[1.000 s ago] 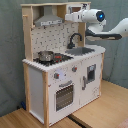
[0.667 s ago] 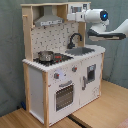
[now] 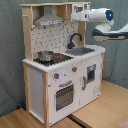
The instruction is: Play with the kitchen
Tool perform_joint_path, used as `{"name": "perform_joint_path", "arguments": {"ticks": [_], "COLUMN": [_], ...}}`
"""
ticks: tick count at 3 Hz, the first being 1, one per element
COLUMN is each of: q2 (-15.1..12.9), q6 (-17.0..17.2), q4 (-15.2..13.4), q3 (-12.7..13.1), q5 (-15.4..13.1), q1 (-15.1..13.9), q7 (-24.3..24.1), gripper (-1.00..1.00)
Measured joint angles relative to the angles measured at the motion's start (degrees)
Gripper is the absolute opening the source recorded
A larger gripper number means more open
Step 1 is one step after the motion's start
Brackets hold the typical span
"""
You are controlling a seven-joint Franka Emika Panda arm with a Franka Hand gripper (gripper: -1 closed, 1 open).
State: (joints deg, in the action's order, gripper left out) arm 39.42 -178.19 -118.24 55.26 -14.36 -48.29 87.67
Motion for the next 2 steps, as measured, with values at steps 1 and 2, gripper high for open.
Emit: {"name": "perform_joint_path", "arguments": {"ticks": [1,2], "q2": [-0.1,-0.1], "q6": [-0.3,-1.4], "q4": [-2.2,-4.6], "q3": [-3.2,-6.5], "q5": [0.0,0.0], "q1": [4.2,8.4], "q7": [0.7,2.0], "gripper": [-1.00,-1.00]}}
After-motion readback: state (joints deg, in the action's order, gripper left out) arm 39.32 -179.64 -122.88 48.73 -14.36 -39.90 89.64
